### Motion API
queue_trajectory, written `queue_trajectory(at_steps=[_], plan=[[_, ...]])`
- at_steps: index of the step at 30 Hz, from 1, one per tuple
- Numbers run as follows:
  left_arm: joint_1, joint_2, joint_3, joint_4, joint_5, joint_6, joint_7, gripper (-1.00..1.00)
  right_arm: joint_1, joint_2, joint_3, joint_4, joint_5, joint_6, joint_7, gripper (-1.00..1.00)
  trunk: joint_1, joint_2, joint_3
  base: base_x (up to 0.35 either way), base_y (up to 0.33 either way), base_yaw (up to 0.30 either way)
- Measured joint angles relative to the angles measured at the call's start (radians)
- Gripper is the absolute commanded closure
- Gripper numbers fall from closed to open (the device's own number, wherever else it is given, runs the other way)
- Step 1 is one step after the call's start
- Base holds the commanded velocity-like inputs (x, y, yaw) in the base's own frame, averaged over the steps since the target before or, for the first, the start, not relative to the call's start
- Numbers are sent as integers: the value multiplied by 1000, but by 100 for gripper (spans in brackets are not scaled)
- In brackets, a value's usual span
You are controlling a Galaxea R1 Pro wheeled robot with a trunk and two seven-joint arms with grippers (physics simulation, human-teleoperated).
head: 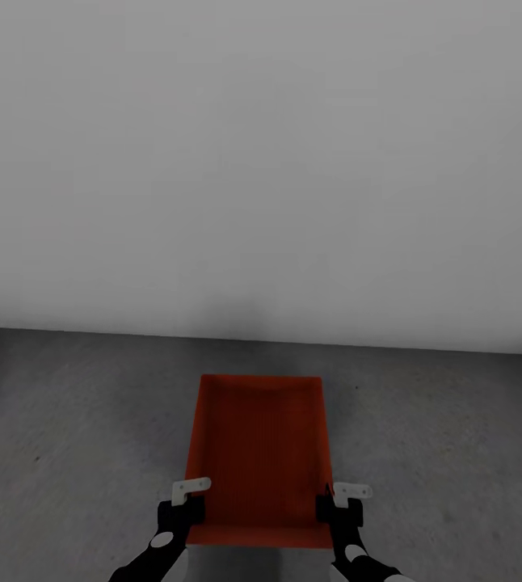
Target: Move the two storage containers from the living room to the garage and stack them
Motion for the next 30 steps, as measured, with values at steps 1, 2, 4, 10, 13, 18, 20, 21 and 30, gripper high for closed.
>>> queue_trajectory(at_steps=[1,2,4,10,13,18,20,21,30], plan=[[0,0,-1,0,1,-8,-1,100,0,0,3,0,-2,-8,0,100,0,0,0,0,0,0],[0,0,-3,0,2,-16,-1,100,0,0,6,0,-5,-16,-1,100,0,0,0,0,0,0],[0,0,-4,0,3,-27,-2,100,0,-1,12,0,-9,-26,-1,100,0,0,0,0,0,0],[0,1,-2,0,2,-16,-3,100,0,0,4,0,-2,-16,-1,100,0,0,0,0,0,0],[0,1,-1,0,2,-14,-3,100,0,0,7,0,-5,-14,-1,100,0,0,0,0,0,0],[0,0,-1,1,1,-17,-2,100,0,0,11,0,-8,-15,-1,100,0,0,0,0,0,0],[0,0,1,2,0,-12,-2,100,0,0,8,0,-6,-9,-1,100,0,0,0,0,0,0],[0,0,1,2,0,-10,-2,100,0,0,6,0,-4,-8,-1,100,0,0,0,0,0,0],[0,0,-1,-1,1,-5,-1,100,0,0,4,0,-3,-6,-1,100,0,0,0,-113,-88,0]])
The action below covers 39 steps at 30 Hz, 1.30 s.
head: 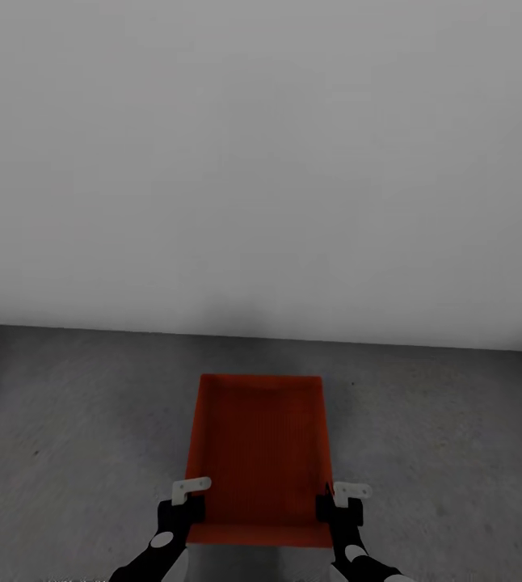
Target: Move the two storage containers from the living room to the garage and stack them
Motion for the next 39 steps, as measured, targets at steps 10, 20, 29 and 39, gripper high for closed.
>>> queue_trajectory(at_steps=[10,20,29,39], plan=[[0,1,0,0,0,-6,-3,100,0,1,4,0,-4,-7,0,100,0,0,0,-16,-12,0],[0,1,1,0,0,-9,-4,100,0,0,2,0,-2,-9,0,100,0,0,0,0,0,0],[0,1,2,1,0,-10,-5,100,0,1,4,0,-3,-9,-1,100,0,0,0,0,0,0],[0,1,2,1,0,-9,-5,100,0,1,3,0,-3,-8,-1,100,0,0,0,0,0,0]])
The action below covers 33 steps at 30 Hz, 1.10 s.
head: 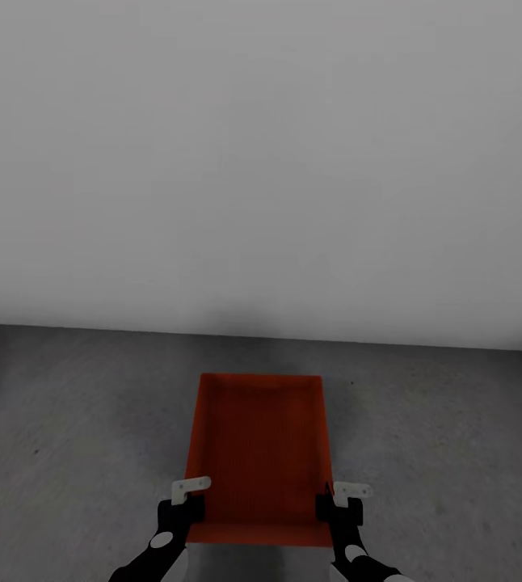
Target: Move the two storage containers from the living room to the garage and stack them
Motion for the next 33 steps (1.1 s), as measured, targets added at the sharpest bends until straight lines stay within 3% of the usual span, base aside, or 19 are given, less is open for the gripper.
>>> queue_trajectory(at_steps=[33], plan=[[0,-1,-1,0,0,0,3,100,0,-1,1,0,0,0,1,100,0,0,0,0,12,0]])
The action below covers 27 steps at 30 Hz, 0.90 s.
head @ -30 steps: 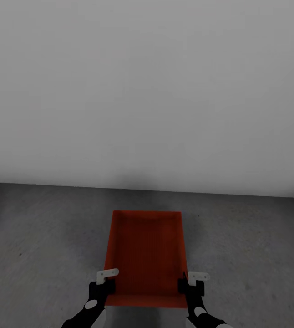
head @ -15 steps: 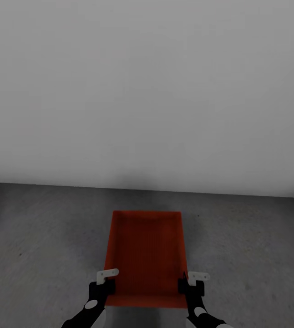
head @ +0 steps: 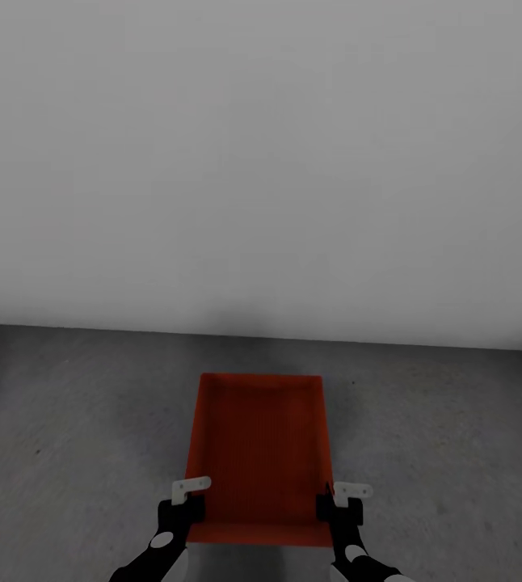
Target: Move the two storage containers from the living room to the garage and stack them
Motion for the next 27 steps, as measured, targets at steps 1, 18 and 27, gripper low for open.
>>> queue_trajectory(at_steps=[1,18,27], plan=[[0,0,0,0,0,3,0,100,0,0,-3,0,3,3,0,100,0,0,0,0,3,0],[0,0,0,2,1,-7,-1,100,0,-1,0,0,2,-5,0,100,0,0,0,0,0,0],[0,0,0,2,1,-8,-1,100,0,-1,0,0,2,-6,0,100,19,-35,-16,0,0,0]])
